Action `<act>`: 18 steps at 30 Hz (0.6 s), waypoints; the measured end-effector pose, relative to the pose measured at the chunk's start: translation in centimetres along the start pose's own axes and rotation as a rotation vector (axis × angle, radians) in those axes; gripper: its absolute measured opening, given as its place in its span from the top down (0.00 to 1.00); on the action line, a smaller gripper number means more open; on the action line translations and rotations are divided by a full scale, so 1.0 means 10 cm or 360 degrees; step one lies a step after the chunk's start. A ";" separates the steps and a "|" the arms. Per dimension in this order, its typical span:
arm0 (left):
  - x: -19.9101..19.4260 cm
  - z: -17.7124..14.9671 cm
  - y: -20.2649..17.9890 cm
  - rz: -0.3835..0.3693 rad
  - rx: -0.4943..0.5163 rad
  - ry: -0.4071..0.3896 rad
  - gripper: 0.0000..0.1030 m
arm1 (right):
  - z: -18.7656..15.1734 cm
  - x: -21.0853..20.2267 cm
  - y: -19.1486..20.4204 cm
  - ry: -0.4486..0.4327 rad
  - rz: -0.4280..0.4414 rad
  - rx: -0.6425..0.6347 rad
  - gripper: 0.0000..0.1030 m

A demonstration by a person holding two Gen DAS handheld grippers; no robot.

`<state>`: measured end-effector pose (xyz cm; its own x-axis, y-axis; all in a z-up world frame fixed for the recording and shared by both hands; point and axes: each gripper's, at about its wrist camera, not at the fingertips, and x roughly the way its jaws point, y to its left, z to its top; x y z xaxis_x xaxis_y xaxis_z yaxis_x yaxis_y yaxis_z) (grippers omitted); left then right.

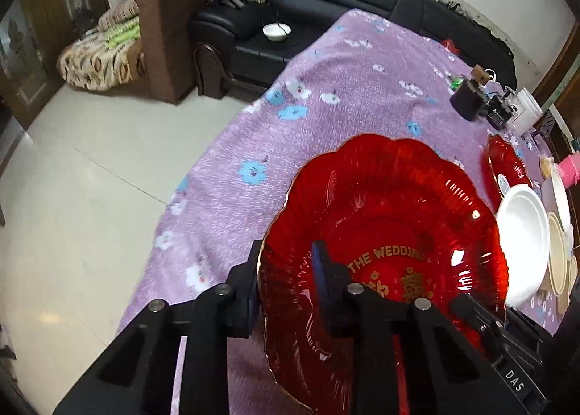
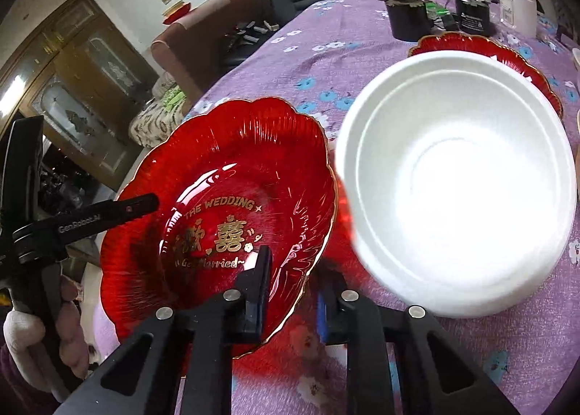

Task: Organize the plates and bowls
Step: 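Lift the red plate with both grippers and lower it onto the table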

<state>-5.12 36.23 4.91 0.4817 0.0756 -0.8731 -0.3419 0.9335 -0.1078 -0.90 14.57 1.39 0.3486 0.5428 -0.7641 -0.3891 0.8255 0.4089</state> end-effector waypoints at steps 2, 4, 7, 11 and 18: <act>-0.14 -0.03 -0.01 0.0051 0.0015 -0.0062 0.76 | -0.03 -0.03 0.07 -0.0016 -0.0001 -0.0043 0.79; -0.29 -0.08 0.00 0.0089 0.0020 -0.0127 0.76 | -0.06 -0.08 0.17 -0.0044 0.0002 -0.0097 0.79; -0.45 -0.16 0.06 0.0094 0.0000 -0.0181 0.76 | -0.10 -0.14 0.28 -0.0077 0.0012 -0.0154 0.79; -0.53 -0.27 0.07 0.0086 -0.0011 -0.0198 0.76 | -0.20 -0.20 0.31 -0.0087 0.0019 -0.0195 0.79; -0.44 -0.45 0.13 0.0075 -0.0063 -0.0156 0.76 | -0.26 -0.17 0.29 -0.0059 -0.0005 -0.0237 0.79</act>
<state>-11.29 35.49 6.46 0.5402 0.1547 -0.8272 -0.3967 0.9137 -0.0882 -4.90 15.65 2.57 0.3801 0.5478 -0.7453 -0.5093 0.7965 0.3257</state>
